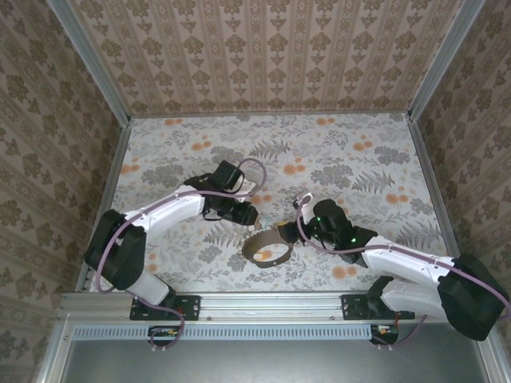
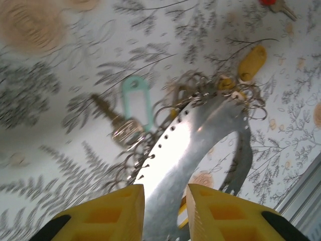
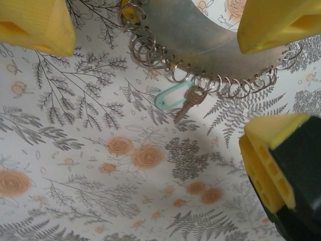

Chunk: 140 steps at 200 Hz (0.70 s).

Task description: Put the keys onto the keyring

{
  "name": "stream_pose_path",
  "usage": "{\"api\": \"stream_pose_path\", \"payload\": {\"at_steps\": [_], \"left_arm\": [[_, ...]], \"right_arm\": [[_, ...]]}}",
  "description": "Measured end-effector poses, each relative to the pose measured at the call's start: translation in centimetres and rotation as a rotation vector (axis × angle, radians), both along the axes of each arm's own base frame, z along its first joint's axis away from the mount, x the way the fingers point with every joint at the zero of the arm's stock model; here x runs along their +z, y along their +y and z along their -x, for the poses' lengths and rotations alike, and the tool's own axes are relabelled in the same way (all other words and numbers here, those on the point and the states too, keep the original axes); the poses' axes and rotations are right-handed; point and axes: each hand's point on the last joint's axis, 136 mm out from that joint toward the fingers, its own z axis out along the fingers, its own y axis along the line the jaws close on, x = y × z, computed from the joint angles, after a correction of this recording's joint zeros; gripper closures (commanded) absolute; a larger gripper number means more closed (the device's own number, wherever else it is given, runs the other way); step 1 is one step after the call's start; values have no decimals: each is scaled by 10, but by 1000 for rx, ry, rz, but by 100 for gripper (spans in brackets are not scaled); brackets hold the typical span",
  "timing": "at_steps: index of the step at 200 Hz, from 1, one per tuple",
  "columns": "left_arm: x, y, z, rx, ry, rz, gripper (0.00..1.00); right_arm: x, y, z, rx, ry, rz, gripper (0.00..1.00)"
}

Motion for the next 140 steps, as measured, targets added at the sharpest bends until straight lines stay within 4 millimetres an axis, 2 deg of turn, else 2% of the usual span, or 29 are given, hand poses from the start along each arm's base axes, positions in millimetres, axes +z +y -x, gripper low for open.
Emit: {"api": "stream_pose_path", "payload": {"at_steps": [22,43,57,72,104,140], "left_arm": [[-1,-20,-2,-59,-18,14,69],[-5,-28,-5,-99,-21,30,69],[-8,-30,-8,-101,-11,48,71],[-9,-28,-18,-67,4,93,71],[-15,8,-46,78,32,114,71],[13,11,-42,79,-27,166,71]], "right_arm": [[2,-17,-13,-72,30,-58,13],[4,-37,-18,-131,58,-116,15],[4,-39,-17,-129,74,-133,18],[1,-34,-14,-94,108,-135,23],[-9,-8,-21,-2,204,-77,32],[-21,25,-20,106,277,10,45]]}}
